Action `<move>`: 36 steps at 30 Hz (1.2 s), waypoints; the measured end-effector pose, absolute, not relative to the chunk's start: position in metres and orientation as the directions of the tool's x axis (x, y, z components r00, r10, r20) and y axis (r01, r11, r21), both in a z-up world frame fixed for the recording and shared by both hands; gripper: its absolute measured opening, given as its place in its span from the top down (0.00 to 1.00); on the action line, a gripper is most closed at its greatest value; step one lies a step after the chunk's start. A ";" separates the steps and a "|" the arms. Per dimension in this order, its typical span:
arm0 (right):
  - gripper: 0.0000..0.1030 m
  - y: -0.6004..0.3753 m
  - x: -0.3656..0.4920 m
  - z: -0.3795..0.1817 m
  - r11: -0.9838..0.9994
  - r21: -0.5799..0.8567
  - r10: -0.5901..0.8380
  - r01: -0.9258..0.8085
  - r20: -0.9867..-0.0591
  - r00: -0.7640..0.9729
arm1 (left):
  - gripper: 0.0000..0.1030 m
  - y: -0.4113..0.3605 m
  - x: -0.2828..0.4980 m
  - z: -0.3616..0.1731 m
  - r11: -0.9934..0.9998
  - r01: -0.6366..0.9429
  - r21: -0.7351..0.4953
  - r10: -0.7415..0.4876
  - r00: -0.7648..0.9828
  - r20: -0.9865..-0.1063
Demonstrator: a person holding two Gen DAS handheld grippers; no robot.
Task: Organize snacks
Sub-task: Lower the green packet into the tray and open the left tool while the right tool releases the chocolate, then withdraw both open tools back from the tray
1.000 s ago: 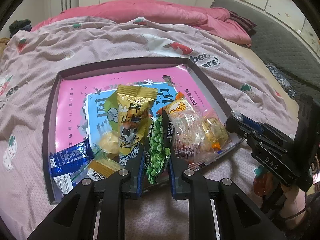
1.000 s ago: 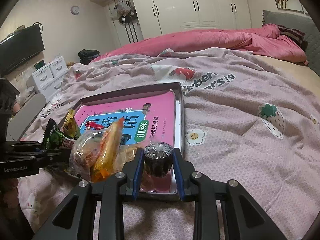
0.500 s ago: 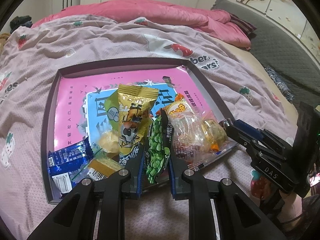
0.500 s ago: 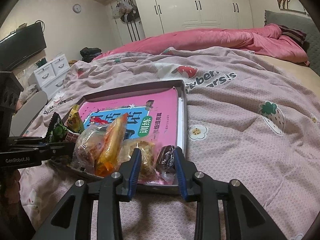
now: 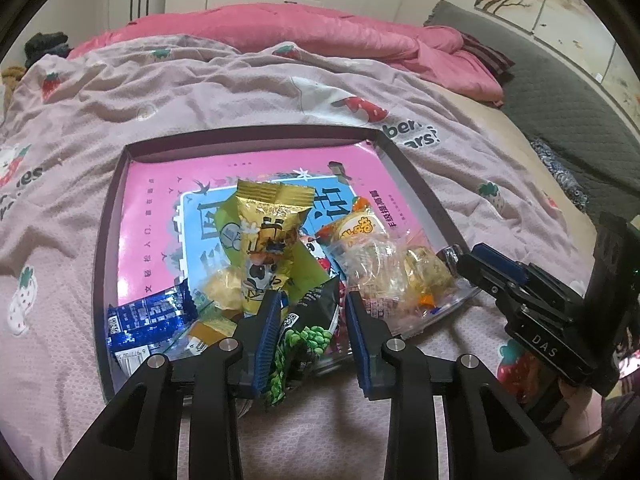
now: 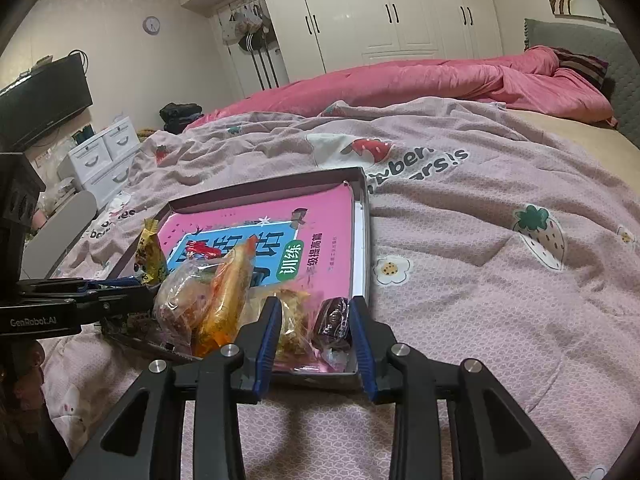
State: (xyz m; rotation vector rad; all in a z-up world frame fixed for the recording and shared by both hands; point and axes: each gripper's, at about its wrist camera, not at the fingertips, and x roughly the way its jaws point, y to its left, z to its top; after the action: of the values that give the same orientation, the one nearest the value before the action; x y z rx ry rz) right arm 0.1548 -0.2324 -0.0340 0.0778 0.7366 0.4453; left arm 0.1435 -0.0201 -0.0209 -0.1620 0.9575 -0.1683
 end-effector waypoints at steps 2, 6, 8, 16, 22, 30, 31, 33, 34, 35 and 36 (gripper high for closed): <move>0.66 -0.233 0.155 -0.034 0.903 0.226 0.421 -0.365 -0.629 0.653 | 0.66 -0.020 0.142 -0.019 0.975 0.072 -0.211 -0.215 0.566 -0.796; 0.66 -0.234 0.154 -0.032 0.903 0.225 0.422 -0.365 -0.624 0.658 | 0.61 -0.019 0.141 -0.016 0.977 0.070 -0.201 -0.204 0.574 -0.793; 0.66 -0.234 0.153 -0.032 0.903 0.224 0.422 -0.366 -0.621 0.661 | 0.59 -0.018 0.140 -0.013 0.979 0.070 -0.192 -0.197 0.582 -0.789; 0.61 -0.235 0.150 -0.027 0.905 0.217 0.417 -0.365 -0.616 0.668 | 0.52 -0.016 0.138 -0.006 0.984 0.062 -0.168 -0.171 0.600 -0.782; 0.59 -0.236 0.147 -0.024 0.906 0.217 0.417 -0.364 -0.609 0.675 | 0.44 -0.015 0.134 0.000 0.987 0.056 -0.148 -0.151 0.614 -0.775; 0.53 -0.234 0.136 -0.011 0.908 0.183 0.409 -0.377 -0.583 0.702 | 0.36 -0.014 0.125 0.013 0.991 0.044 -0.128 -0.127 0.636 -0.761; 0.52 -0.233 0.133 -0.010 0.908 0.182 0.409 -0.378 -0.580 0.704 | 0.35 -0.014 0.123 0.015 0.991 0.042 -0.125 -0.123 0.640 -0.759; 0.51 -0.232 0.129 -0.005 0.907 0.180 0.412 -0.381 -0.572 0.710 | 0.32 -0.013 0.120 0.018 0.992 0.037 -0.121 -0.116 0.646 -0.754; 0.49 -0.231 0.127 -0.004 0.907 0.178 0.410 -0.381 -0.568 0.713 | 0.32 -0.013 0.118 0.019 0.992 0.036 -0.121 -0.115 0.648 -0.753; 0.46 -0.231 0.125 -0.001 0.908 0.176 0.409 -0.380 -0.564 0.718 | 0.31 -0.012 0.116 0.021 0.992 0.033 -0.119 -0.112 0.651 -0.751; 0.45 -0.231 0.122 0.001 0.908 0.176 0.410 -0.379 -0.558 0.721 | 0.31 -0.012 0.114 0.021 0.993 0.030 -0.117 -0.108 0.653 -0.750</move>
State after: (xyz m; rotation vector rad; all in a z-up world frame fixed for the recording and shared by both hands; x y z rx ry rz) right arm 0.1220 -0.2308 0.0013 0.0508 0.6288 0.4360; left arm 0.1145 -0.0119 0.0211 -0.0970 0.8566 -0.0787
